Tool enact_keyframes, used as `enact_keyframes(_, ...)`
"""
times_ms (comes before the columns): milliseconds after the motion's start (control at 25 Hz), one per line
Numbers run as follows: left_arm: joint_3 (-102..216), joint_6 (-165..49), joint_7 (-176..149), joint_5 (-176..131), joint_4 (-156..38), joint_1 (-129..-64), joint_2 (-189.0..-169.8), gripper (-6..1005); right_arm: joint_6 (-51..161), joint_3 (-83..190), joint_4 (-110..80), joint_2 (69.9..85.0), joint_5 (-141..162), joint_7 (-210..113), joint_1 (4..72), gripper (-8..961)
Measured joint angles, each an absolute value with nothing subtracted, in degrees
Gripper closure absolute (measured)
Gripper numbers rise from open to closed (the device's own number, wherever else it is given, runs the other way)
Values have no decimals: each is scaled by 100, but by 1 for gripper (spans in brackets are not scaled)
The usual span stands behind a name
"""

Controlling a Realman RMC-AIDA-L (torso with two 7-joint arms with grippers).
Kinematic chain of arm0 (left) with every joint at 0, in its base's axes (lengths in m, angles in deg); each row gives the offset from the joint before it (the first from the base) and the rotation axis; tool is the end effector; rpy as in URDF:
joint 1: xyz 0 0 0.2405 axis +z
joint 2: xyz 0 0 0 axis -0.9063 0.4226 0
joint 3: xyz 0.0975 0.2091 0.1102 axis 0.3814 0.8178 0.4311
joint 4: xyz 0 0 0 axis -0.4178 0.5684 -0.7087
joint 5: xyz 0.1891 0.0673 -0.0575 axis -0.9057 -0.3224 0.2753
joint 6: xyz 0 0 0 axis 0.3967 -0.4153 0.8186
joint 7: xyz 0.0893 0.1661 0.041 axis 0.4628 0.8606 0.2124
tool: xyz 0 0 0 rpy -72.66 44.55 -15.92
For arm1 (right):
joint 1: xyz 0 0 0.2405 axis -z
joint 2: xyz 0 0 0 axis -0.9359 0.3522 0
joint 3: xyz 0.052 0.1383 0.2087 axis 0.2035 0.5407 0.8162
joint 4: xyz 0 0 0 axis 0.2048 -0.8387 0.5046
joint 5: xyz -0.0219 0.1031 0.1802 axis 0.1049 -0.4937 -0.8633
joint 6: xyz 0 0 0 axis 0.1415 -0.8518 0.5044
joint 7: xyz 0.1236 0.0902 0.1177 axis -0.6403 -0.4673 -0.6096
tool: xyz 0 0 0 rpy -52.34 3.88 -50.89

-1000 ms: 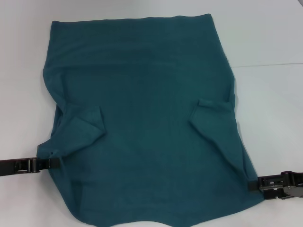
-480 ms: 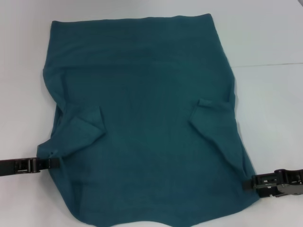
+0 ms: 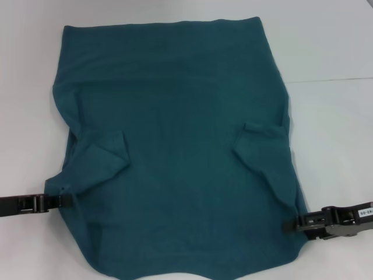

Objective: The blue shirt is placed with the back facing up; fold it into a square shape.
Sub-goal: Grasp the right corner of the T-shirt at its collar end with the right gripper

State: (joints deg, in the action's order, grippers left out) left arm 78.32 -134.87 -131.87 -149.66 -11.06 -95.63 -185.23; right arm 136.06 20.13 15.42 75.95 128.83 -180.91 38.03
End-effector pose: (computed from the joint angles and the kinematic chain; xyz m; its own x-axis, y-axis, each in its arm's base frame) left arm -0.3099 0.3563 -0.0096 0.3937 0.8155 0.4242 0.9188 -0.3639 -0.1533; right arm 0.3145 0.3235 -0.0230 0.1259 -0.9743 -0.1868 -0.9889 -0.1383 0.0548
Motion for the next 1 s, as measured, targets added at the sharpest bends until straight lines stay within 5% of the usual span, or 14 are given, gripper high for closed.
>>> enact_keyframes(1000,7830,-13454,-13134,-14895,-1115,-9566,-18523,913,13717,1784,1573,7699,13012,-18332,3645,25)
